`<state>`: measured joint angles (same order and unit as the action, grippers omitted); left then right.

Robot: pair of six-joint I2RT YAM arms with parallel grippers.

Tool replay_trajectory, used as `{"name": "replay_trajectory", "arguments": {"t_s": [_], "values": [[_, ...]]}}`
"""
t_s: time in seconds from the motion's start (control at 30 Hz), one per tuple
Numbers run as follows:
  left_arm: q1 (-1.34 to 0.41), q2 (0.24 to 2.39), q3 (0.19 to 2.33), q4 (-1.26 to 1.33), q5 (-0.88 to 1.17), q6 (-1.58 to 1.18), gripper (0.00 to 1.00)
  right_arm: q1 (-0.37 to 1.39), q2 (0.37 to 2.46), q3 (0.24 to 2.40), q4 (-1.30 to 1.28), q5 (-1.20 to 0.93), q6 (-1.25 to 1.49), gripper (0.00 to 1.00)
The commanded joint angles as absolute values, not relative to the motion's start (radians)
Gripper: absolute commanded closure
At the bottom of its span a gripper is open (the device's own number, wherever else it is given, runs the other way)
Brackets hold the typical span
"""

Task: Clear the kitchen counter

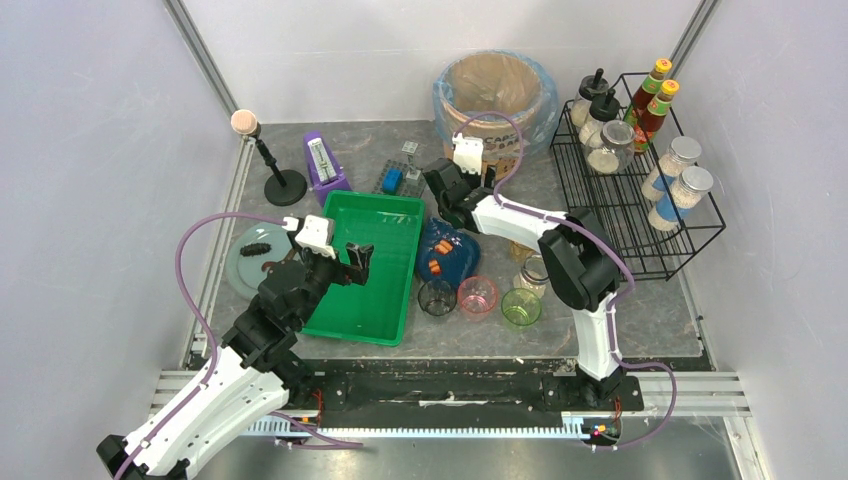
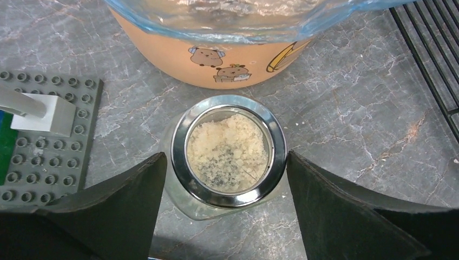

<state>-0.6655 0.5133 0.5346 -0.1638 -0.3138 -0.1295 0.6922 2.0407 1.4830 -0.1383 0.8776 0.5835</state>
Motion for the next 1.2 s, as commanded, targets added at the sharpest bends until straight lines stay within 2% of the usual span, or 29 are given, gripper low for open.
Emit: {"name": "replay_trajectory", "arguments": {"t_s": [0.0,0.4,0.47,0.53,0.77,1.03,1.17], "values": [[-0.672,0.504,0.541,-0.147,-0.333,-0.123,0.07,0.697,2.048,1.520,-0.130,0.924,0.590,0.21],[-0.672,0.503,0.541,-0.149,-0.329,-0.123,0.07,0.695,1.861,1.319,0.042,0.828,0.429,0.52],[-0.672,0.503,0.540,-0.149,-0.327,-0.123,0.07,0.692,1.805,1.281,0.070,0.796,0.377,0.66],[-0.672,0.500,0.540,-0.150,-0.327,-0.123,0.07,0.685,1.748,1.256,0.074,0.769,0.336,0.74],[-0.672,0.505,0.542,-0.156,-0.327,-0.124,0.07,0.620,1.540,1.227,0.004,0.574,0.194,0.77],[-0.672,0.525,0.553,-0.173,-0.309,-0.146,0.07,0.434,1.321,1.279,-0.249,0.351,0.090,0.77],[-0.672,0.534,0.557,-0.174,-0.297,-0.169,0.08,0.342,1.234,1.291,-0.326,0.334,0.044,0.76]]}}
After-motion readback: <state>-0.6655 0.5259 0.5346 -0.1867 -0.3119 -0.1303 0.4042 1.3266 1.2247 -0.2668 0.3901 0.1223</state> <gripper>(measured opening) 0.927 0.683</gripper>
